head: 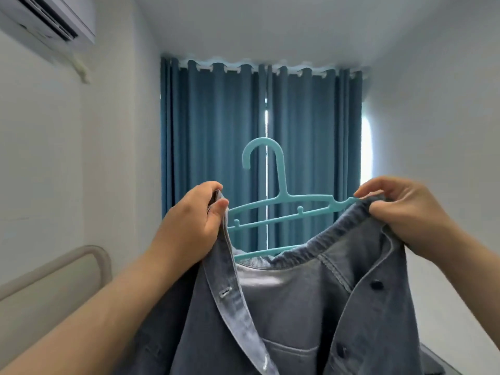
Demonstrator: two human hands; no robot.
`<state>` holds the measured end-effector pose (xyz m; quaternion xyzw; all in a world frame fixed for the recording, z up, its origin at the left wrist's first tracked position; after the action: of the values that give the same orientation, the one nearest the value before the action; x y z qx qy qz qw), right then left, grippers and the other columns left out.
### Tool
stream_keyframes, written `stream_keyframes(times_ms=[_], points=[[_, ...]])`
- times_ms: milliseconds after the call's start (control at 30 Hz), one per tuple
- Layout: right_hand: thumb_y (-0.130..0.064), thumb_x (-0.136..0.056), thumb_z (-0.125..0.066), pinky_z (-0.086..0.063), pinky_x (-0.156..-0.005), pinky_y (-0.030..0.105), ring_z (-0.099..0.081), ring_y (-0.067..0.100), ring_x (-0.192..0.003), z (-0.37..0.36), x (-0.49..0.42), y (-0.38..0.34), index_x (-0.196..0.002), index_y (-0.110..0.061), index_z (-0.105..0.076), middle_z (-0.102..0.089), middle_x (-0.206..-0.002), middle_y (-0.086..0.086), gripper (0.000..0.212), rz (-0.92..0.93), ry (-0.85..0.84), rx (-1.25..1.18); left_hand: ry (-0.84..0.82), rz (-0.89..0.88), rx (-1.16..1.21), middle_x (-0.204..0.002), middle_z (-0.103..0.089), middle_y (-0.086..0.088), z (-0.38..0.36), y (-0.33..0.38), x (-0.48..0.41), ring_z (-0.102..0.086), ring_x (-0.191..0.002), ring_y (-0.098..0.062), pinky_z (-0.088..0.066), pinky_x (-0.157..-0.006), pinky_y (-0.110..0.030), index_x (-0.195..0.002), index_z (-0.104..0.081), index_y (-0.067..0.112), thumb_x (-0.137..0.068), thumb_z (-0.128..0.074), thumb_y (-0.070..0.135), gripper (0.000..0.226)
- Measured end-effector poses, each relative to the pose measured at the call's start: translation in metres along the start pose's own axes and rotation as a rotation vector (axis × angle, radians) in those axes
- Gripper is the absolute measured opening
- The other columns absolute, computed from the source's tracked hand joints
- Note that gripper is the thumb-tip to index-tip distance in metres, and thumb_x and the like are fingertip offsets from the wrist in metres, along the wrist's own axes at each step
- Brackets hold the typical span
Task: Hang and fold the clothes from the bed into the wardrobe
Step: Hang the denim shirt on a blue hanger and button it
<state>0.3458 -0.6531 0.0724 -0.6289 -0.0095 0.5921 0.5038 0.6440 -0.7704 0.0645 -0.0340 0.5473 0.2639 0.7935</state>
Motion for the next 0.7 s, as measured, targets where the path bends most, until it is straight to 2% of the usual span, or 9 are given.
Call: stream_keyframes(times_ms=[100,200,267,333,400,467,533,600,700], points=[[0.012,-0.079,-0.051,-0.036,-0.046,0.021,-0.044,0.019,-0.054,-0.008,0.001,0.005,-0.078,-0.020,-0.070,-0.057,-0.067,0.014,0.038,0.005,-0.090,0.103,-0.105,0.046,-0.034,-0.102,-0.055,0.014,-0.020,-0.025,0.009,-0.053,-0.088,-0.011,-0.040,-0.078,-0.026,-0.124,-0.054,0.020,-0.076,-0.052,0.060,0.062],[0.005,-0.086,-0.057,-0.044,-0.057,0.013,-0.055,0.003,-0.059,-0.021,-0.003,0.012,-0.086,-0.022,-0.070,-0.068,-0.073,-0.005,0.030,0.098,-0.198,0.416,-0.078,0.073,-0.064,-0.081,-0.058,0.014,-0.032,-0.039,0.013,-0.053,-0.074,-0.006,-0.039,-0.065,-0.023,-0.104,-0.057,0.024,-0.083,-0.062,0.054,0.037],[0.002,-0.088,-0.059,-0.040,-0.072,0.001,-0.058,-0.001,-0.078,-0.016,-0.007,0.021,-0.092,-0.018,-0.072,-0.071,-0.090,-0.008,0.024,0.195,-0.107,0.622,-0.024,0.090,-0.106,-0.072,-0.057,0.009,-0.032,-0.045,0.011,-0.053,-0.069,-0.009,-0.037,-0.061,-0.024,-0.095,-0.055,0.024,-0.084,-0.065,0.044,0.025],[0.005,-0.087,-0.060,-0.031,-0.080,-0.005,-0.056,0.002,-0.091,-0.002,-0.006,0.030,-0.089,-0.014,-0.071,-0.071,-0.097,-0.004,0.022,0.302,0.036,0.698,0.046,0.146,-0.085,-0.071,-0.060,0.007,-0.024,-0.058,0.007,-0.057,-0.070,-0.016,-0.038,-0.062,-0.028,-0.089,-0.059,0.024,-0.086,-0.067,0.037,0.016],[0.001,-0.089,-0.058,-0.034,-0.073,-0.002,-0.057,0.002,-0.083,0.010,-0.008,0.046,-0.082,-0.019,-0.068,-0.067,-0.084,-0.011,0.024,0.184,0.064,0.647,0.073,0.107,0.037,-0.071,-0.064,0.005,-0.017,-0.065,0.003,-0.060,-0.075,-0.012,-0.042,-0.068,-0.021,-0.083,-0.063,0.033,-0.087,-0.066,0.043,0.011],[-0.005,-0.090,-0.056,-0.041,-0.060,0.007,-0.057,0.000,-0.068,0.013,-0.017,0.065,-0.082,-0.020,-0.067,-0.063,-0.070,-0.012,0.021,-0.035,0.013,0.542,-0.005,-0.077,0.074,-0.072,-0.063,0.006,-0.021,-0.058,0.001,-0.058,-0.074,-0.006,-0.041,-0.070,-0.012,-0.084,-0.063,0.038,-0.084,-0.053,0.061,0.025],[-0.007,-0.092,-0.055,-0.047,-0.061,0.017,-0.061,0.008,-0.069,0.012,-0.027,0.075,-0.087,-0.021,-0.069,-0.067,-0.075,-0.006,0.020,-0.192,-0.043,0.430,-0.135,-0.250,-0.032,-0.071,-0.056,0.008,-0.036,-0.055,0.003,-0.056,-0.069,-0.008,-0.046,-0.069,-0.022,-0.083,-0.063,0.033,-0.087,-0.037,0.070,0.046],[-0.004,-0.094,-0.052,-0.049,-0.063,0.024,-0.062,0.012,-0.071,0.013,-0.031,0.076,-0.094,-0.018,-0.068,-0.069,-0.081,-0.001,0.021,-0.315,-0.092,0.225,-0.189,-0.310,-0.206,-0.076,-0.050,0.012,-0.045,-0.064,0.004,-0.056,-0.065,-0.012,-0.050,-0.059,-0.033,-0.080,-0.063,0.031,-0.090,-0.027,0.071,0.054],[0.001,-0.095,-0.052,-0.053,-0.063,0.027,-0.064,0.015,-0.069,0.009,-0.032,0.069,-0.100,-0.006,-0.068,-0.069,-0.082,0.007,0.018,-0.424,-0.172,-0.087,-0.141,-0.334,-0.368,-0.075,-0.044,0.011,-0.043,-0.072,0.003,-0.054,-0.057,-0.018,-0.048,-0.049,-0.032,-0.077,-0.062,0.029,-0.092,-0.020,0.069,0.060]])
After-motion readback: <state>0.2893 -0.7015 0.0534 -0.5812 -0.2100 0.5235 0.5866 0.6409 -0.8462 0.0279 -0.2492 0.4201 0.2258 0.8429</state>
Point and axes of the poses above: each hand's wrist, its own x-axis away from the middle knuckle, its own z-axis out of the back of the hand, y = z × x, the point moved 7 cm from there along -x, towards the middle knuckle
